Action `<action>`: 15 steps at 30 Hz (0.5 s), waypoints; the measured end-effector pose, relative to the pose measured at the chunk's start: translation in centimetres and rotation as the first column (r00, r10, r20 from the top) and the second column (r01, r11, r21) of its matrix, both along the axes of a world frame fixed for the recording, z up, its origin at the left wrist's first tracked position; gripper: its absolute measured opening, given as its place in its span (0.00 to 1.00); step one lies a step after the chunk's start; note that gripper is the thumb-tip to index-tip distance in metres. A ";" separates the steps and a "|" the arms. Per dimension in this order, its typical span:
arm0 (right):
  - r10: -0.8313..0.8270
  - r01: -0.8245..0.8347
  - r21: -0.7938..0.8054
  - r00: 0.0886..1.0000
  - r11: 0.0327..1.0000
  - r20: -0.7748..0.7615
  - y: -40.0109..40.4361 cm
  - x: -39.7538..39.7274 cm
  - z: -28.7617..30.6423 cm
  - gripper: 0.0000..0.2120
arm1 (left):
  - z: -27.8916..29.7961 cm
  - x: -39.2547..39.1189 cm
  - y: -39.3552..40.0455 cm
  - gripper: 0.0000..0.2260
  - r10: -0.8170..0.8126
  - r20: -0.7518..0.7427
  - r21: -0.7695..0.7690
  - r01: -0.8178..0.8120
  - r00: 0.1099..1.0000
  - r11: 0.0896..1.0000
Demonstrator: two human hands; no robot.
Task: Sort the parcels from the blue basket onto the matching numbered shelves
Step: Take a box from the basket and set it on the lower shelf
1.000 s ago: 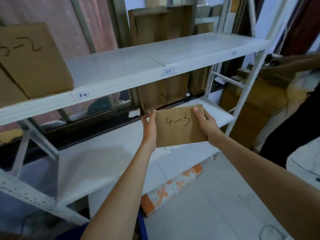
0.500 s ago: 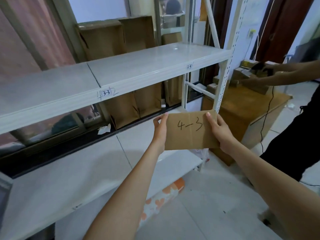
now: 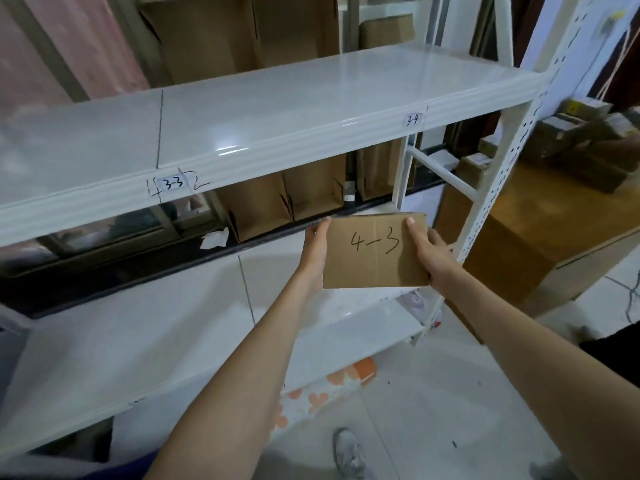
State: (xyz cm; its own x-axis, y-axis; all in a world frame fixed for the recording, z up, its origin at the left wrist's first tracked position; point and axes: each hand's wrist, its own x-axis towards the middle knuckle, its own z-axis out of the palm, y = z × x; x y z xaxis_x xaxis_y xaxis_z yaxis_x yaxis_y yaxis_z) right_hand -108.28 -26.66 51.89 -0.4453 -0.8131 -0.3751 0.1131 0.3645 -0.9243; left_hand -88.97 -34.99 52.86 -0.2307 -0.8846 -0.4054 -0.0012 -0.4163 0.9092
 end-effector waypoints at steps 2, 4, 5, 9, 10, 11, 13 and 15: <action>0.047 -0.047 0.008 0.999 0.999 0.014 -3.3 0.2 -0.9 0.38 | -0.8 0.7 -2.7 0.21 0.019 0.005 0.009 -0.019 1.000 1.000; 0.095 -0.097 0.047 0.995 0.994 0.034 -6.6 1.0 -1.6 0.38 | -1.4 1.9 -5.1 0.21 0.052 0.007 0.018 -0.052 0.999 0.998; 0.120 -0.124 0.074 0.992 0.990 0.045 -8.1 1.6 -2.0 0.37 | -1.9 2.7 -6.3 0.21 0.074 0.020 0.022 -0.074 0.997 0.997; 0.205 -0.218 0.141 0.974 0.966 0.098 -13.8 4.4 -4.1 0.33 | -5.1 6.4 -10.3 0.15 0.166 0.122 0.009 -0.168 0.979 0.986; 0.224 -0.238 0.162 0.969 0.958 0.104 -14.8 4.9 -4.8 0.36 | -6.0 7.3 -10.9 0.12 0.189 0.129 0.010 -0.192 0.973 0.981; 0.247 -0.265 0.181 0.962 0.947 0.115 -15.6 5.4 -5.6 0.37 | -6.7 8.1 -11.3 0.10 0.210 0.140 0.015 -0.214 0.968 0.977; 0.314 -0.337 0.204 0.939 0.919 0.140 -17.2 6.7 -6.9 0.33 | -8.1 9.8 -11.9 0.08 0.258 0.187 0.027 -0.267 0.948 0.963; 0.373 -0.402 0.227 0.914 0.887 0.162 -18.2 8.0 -8.0 0.26 | -9.6 11.4 -12.1 0.09 0.296 0.210 0.050 -0.312 0.932 0.949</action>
